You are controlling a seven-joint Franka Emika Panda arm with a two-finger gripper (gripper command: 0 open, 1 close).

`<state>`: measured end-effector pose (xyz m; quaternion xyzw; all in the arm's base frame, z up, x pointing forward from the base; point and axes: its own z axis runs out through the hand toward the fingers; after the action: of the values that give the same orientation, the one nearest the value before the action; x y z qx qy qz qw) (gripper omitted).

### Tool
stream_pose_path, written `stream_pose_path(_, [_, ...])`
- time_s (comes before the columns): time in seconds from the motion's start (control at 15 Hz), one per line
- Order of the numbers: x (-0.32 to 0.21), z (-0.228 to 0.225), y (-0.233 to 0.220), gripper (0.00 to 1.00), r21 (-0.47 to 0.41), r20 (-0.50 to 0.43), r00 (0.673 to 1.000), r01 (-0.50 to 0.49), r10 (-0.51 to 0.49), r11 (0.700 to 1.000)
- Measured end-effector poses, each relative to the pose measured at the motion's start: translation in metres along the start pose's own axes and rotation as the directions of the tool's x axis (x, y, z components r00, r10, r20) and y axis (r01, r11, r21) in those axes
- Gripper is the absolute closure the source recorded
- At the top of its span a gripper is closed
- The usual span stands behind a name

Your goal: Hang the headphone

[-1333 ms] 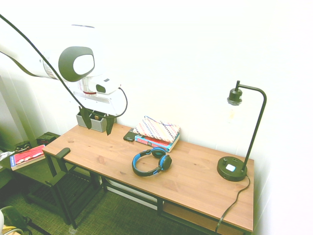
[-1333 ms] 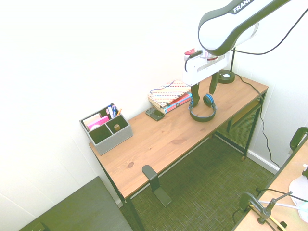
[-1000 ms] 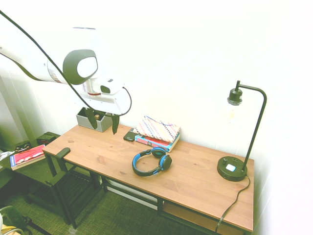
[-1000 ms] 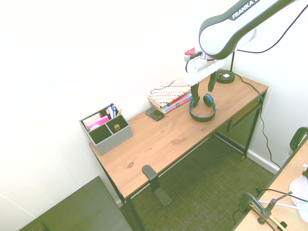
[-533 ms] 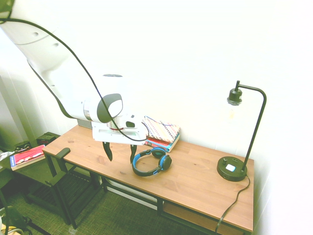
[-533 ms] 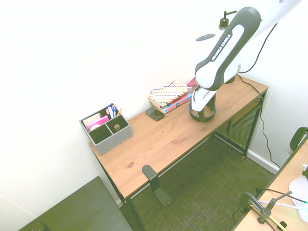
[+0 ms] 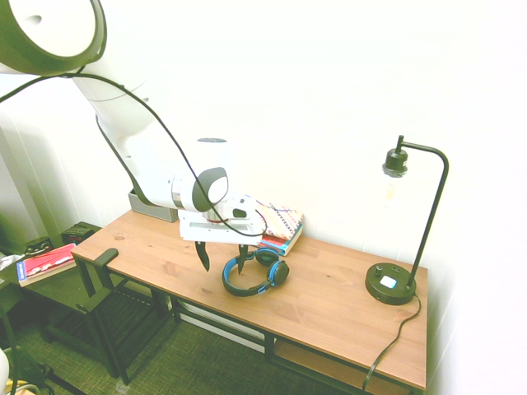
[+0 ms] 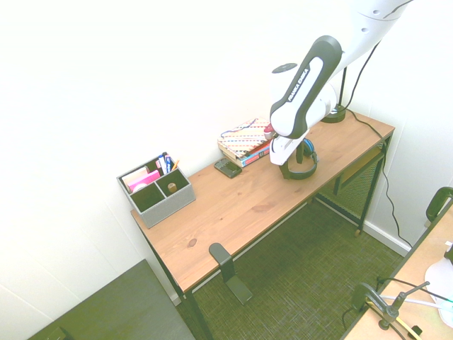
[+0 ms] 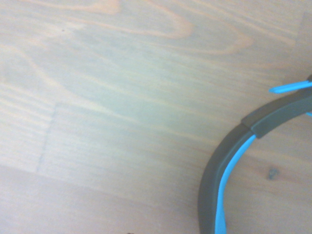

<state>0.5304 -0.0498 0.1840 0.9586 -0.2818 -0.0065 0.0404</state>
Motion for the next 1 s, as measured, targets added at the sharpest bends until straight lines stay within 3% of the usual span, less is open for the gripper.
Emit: stream_pose_path(1.0, [0.010, 0.019, -0.005, 1.00, -0.017, 0.031, 0.999, -0.016, 0.017, 1.000])
